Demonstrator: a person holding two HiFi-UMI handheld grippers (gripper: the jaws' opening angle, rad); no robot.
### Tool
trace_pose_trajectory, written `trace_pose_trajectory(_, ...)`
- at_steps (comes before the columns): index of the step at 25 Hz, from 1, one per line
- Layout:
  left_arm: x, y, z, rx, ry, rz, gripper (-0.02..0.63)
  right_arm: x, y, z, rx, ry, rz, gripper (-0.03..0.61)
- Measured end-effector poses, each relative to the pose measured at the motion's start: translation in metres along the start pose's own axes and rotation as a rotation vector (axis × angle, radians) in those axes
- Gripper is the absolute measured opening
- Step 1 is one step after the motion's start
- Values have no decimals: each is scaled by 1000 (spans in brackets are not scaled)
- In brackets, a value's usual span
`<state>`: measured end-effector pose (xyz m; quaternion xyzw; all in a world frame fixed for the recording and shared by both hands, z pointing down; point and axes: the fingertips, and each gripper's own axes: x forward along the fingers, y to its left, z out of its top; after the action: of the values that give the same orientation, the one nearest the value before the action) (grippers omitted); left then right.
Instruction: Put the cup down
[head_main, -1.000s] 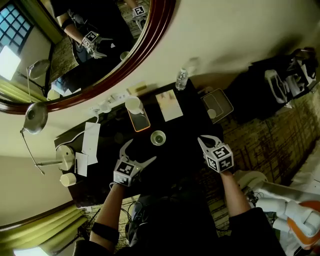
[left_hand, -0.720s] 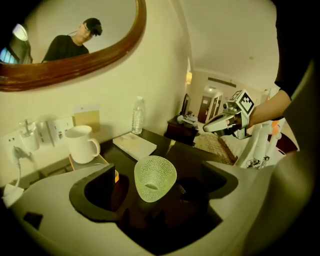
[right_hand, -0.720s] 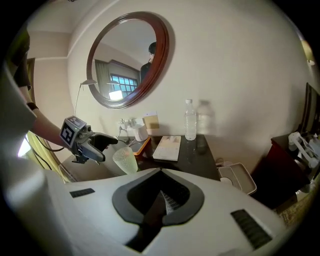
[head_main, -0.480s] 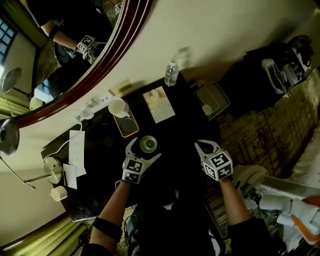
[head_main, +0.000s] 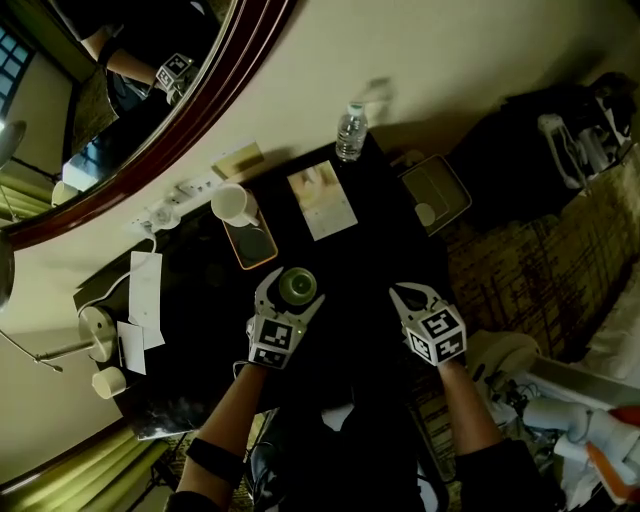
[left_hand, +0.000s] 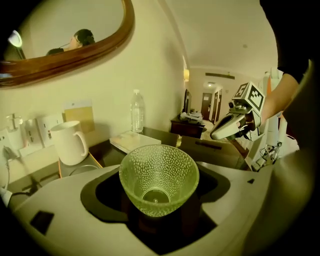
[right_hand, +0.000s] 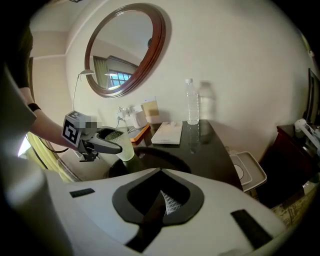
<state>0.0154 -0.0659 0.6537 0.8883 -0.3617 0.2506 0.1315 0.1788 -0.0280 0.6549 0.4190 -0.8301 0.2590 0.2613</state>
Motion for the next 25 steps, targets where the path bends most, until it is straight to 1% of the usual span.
trace_pose_trajectory(5, -1, 9, 6, -26, -30, 31, 385, 5, 5, 0, -7, 3, 11, 3)
trace_pose_trajectory(10, -10, 24, 25, -30, -64, 61, 385, 16, 21, 15, -32, -2, 55, 3)
trace_pose_trajectory(17, -24, 75, 43, -26, -88, 127, 385, 50, 62, 58, -107, -22, 155, 3)
trace_pose_trajectory(21, -24, 107, 35, 23, -96, 146, 385, 71, 95, 83, -159, -21, 237, 3)
trace_pose_trajectory(25, -23, 127, 32, 15, -91, 160, 385, 94, 123, 96, -222, -14, 313, 3)
